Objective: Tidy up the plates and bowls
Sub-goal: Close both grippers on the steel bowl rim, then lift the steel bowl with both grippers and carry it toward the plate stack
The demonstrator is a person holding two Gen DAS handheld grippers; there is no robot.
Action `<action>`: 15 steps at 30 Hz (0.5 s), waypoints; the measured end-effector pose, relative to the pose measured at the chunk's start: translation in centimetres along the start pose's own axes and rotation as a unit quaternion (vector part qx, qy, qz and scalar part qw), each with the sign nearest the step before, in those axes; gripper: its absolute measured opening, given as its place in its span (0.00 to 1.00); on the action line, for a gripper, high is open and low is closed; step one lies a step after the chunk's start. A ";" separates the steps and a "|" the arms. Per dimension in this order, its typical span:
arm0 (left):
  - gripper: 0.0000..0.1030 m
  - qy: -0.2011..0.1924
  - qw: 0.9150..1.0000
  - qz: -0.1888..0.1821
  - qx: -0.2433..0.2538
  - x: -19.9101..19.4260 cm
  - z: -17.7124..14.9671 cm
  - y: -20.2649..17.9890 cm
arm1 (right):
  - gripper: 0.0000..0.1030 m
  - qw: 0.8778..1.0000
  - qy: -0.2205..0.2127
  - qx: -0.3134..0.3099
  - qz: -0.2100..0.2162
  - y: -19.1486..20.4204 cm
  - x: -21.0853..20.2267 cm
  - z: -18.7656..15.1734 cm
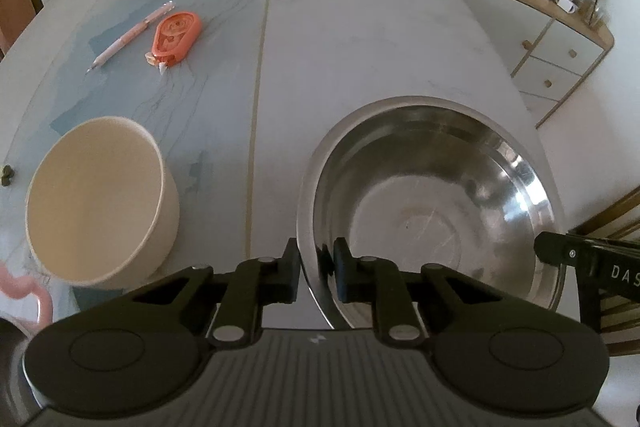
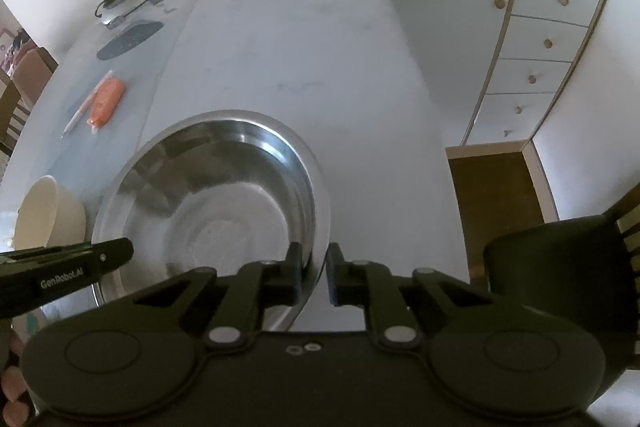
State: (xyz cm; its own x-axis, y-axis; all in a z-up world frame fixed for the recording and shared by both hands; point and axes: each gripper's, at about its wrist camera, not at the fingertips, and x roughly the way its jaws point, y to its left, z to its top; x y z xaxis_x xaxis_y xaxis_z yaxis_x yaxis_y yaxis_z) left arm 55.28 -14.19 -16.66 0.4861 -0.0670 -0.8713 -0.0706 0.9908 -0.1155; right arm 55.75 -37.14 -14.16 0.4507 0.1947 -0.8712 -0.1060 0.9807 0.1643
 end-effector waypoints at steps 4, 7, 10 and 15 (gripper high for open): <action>0.16 -0.007 1.000 -0.003 0.006 -1.7 -1.0 0.1 | 0.12 1.000 -0.007 -0.005 -0.003 0.4 -1.4 -1.0; 0.16 0.000 1.000 -0.008 0.013 -3.3 -1.9 0.1 | 0.12 1.000 -0.009 -0.007 -0.009 0.8 -2.8 -1.9; 0.16 -0.003 1.000 -0.015 0.019 -5.4 -2.8 0.2 | 0.12 1.000 -0.010 -0.005 -0.018 1.5 -4.7 -3.1; 0.16 -0.008 0.999 -0.030 0.020 -9.2 -4.5 1.2 | 0.12 0.999 -0.024 -0.008 -0.028 3.2 -8.6 -5.2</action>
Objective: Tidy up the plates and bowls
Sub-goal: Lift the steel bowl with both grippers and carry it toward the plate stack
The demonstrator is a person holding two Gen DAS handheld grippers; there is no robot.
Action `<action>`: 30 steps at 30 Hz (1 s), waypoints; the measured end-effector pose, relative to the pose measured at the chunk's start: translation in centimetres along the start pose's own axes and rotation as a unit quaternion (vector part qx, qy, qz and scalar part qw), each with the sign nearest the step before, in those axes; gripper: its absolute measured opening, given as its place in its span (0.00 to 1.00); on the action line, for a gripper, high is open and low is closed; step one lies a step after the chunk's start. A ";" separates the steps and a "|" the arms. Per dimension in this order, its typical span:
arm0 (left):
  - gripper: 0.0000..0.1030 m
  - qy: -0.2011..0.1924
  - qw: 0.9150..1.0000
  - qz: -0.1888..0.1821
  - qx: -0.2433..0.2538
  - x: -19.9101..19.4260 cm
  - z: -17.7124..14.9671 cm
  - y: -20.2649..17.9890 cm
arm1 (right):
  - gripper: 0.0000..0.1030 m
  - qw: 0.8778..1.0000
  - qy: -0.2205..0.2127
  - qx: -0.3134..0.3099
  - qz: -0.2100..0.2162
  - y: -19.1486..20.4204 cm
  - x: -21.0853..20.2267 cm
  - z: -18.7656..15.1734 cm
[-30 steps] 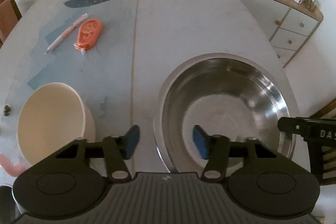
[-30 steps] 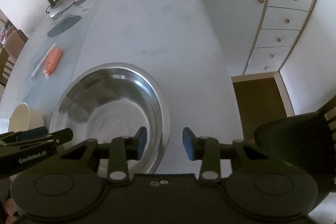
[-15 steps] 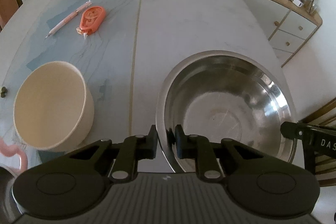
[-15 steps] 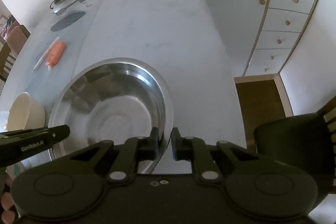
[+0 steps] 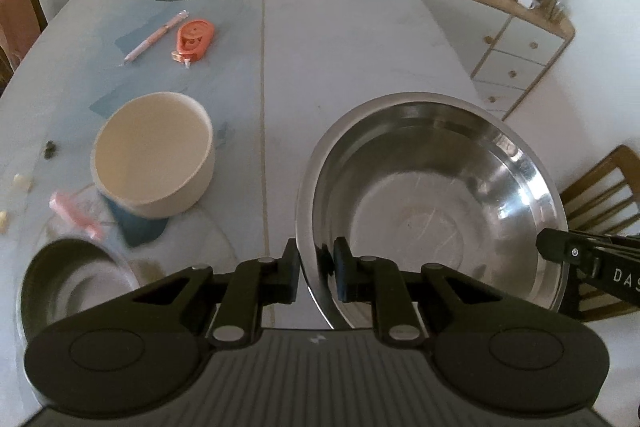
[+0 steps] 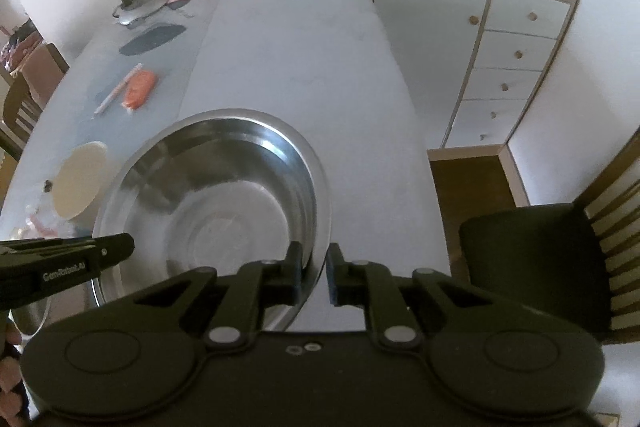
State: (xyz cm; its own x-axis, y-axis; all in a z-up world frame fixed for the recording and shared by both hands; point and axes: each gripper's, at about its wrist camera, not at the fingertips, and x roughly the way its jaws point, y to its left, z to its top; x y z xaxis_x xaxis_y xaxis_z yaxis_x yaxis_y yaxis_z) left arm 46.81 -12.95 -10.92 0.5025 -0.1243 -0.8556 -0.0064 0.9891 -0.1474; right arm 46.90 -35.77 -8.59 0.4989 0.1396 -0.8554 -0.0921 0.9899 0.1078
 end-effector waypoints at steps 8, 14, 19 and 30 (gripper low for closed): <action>0.16 -0.013 1.000 -0.012 0.019 -7.1 -4.6 2.4 | 0.13 1.000 -0.022 0.003 -0.011 3.4 -6.6 -4.6; 0.16 -0.013 0.999 -0.022 0.021 -11.6 -8.5 5.2 | 0.13 1.000 -0.031 0.003 -0.005 6.5 -10.5 -8.4; 0.16 -0.019 0.999 -0.026 0.026 -15.2 -11.7 7.5 | 0.12 0.999 -0.039 -0.001 0.005 9.0 -13.6 -11.6; 0.16 -0.025 0.999 -0.006 0.024 -21.1 -17.7 13.3 | 0.13 0.998 -0.049 -0.010 0.036 15.1 -17.2 -17.5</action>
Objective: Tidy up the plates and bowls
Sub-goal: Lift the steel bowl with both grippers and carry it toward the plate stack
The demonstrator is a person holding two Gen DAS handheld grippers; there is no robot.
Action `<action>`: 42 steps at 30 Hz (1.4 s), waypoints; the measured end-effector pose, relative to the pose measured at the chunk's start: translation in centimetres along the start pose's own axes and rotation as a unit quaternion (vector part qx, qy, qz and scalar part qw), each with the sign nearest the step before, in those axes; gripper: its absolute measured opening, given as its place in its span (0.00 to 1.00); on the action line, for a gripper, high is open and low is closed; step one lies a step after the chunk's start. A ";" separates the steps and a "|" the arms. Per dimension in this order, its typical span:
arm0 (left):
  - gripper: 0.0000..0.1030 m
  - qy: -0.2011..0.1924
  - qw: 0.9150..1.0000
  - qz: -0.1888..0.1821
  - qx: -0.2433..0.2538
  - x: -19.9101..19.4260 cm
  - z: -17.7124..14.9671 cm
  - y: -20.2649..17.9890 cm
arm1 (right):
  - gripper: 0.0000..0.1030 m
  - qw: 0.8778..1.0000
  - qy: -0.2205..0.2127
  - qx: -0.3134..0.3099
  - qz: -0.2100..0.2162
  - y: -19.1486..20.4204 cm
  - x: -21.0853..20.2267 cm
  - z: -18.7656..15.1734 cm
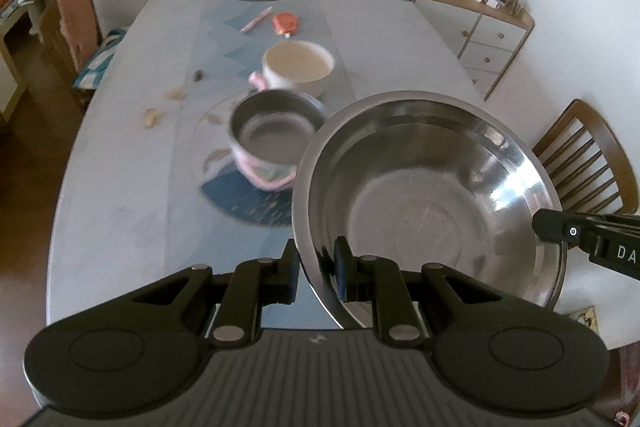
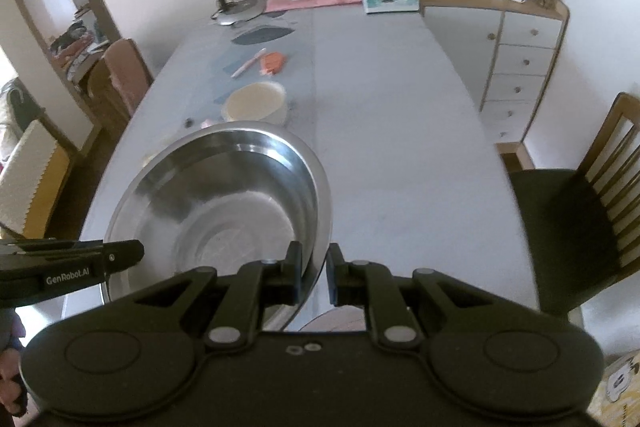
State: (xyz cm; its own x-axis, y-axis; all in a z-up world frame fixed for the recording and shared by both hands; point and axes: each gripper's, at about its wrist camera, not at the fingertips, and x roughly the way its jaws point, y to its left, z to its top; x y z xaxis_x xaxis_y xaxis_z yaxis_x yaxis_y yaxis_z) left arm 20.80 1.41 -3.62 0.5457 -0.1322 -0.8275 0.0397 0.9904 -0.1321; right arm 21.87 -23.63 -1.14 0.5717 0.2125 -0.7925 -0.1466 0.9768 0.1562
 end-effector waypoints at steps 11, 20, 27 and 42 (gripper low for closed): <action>0.16 0.016 0.999 0.030 -0.021 -1.7 -6.1 6.8 | 0.13 0.999 0.026 -0.023 0.034 6.6 1.6 -4.6; 0.16 0.022 0.997 0.062 -0.050 -1.4 -10.0 11.5 | 0.14 0.995 0.042 -0.070 0.058 11.7 4.2 -8.1; 0.16 0.035 0.995 0.080 -0.053 0.0 -13.1 13.3 | 0.14 0.991 0.067 -0.098 0.057 13.9 6.8 -10.8; 0.16 0.052 0.992 0.089 -0.072 2.5 -16.8 15.1 | 0.15 0.984 0.111 -0.124 0.065 15.3 9.4 -14.7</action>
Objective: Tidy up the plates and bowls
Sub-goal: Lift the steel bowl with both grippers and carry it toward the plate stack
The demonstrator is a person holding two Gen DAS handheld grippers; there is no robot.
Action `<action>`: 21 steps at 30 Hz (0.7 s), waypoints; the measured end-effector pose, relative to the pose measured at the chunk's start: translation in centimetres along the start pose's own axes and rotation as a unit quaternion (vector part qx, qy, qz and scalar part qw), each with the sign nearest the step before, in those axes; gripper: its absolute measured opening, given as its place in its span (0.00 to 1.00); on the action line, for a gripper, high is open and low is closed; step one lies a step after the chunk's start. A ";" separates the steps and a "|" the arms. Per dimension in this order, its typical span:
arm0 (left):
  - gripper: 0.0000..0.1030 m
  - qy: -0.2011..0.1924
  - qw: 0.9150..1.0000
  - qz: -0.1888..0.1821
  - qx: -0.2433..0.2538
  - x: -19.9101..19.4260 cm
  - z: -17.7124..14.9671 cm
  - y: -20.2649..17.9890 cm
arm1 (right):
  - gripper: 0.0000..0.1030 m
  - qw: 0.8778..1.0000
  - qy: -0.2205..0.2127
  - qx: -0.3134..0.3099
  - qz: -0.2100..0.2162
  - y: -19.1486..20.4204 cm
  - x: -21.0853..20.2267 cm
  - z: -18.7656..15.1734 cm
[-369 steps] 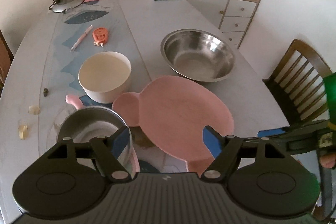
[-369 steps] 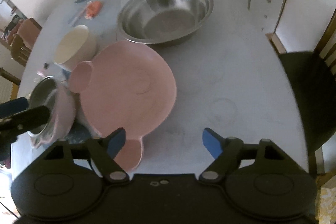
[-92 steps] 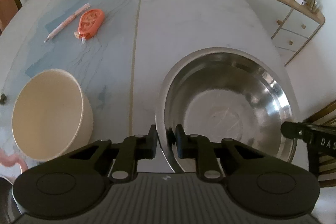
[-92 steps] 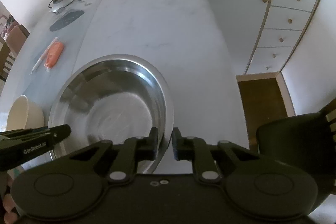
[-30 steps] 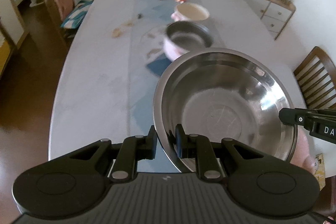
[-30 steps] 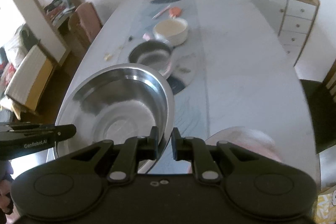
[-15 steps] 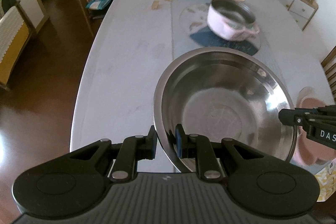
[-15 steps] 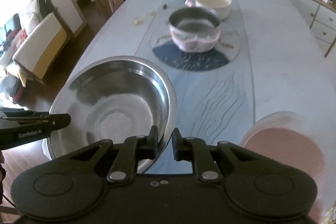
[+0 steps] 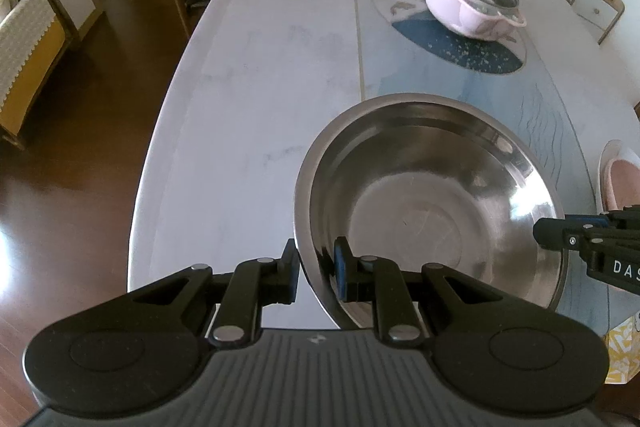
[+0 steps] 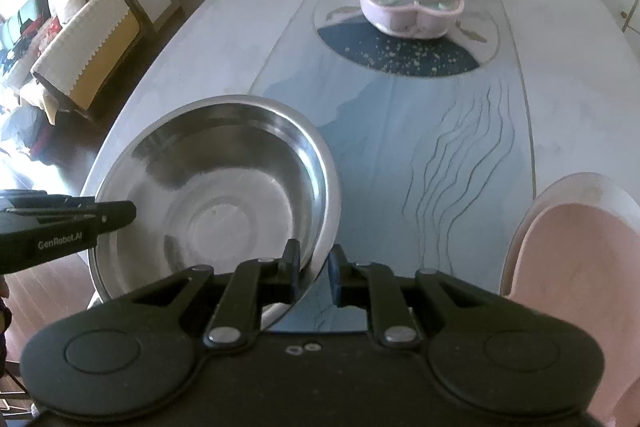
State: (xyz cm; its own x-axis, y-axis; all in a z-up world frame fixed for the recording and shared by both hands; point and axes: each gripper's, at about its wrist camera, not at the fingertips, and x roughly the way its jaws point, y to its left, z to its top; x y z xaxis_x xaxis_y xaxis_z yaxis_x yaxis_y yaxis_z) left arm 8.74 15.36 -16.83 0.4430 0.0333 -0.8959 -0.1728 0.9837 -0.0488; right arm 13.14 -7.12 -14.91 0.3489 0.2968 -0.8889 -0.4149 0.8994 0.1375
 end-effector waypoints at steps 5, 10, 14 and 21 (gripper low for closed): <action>0.16 0.001 1.000 0.000 -0.004 0.3 -0.1 -0.2 | 0.15 1.000 0.005 0.002 -0.004 0.0 0.3 -0.3; 0.16 0.007 1.000 -0.004 -0.009 0.4 0.0 0.1 | 0.16 1.000 0.010 0.005 -0.005 -0.1 0.8 -0.3; 0.16 0.012 1.000 -0.017 -0.019 0.6 -0.1 0.5 | 0.18 1.000 0.020 0.013 0.001 -0.4 1.2 -0.4; 0.16 0.003 0.999 -0.023 -0.022 0.2 -0.1 0.7 | 0.22 1.000 0.018 0.020 0.000 -0.6 0.9 -0.4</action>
State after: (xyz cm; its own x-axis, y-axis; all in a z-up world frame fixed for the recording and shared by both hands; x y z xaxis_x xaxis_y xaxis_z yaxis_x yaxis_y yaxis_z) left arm 8.64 15.99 -17.13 0.4468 -0.0135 -0.8946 -0.1900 0.9756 -0.1097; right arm 13.35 -7.51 -15.94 0.3173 0.2857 -0.9042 -0.3813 0.9115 0.1542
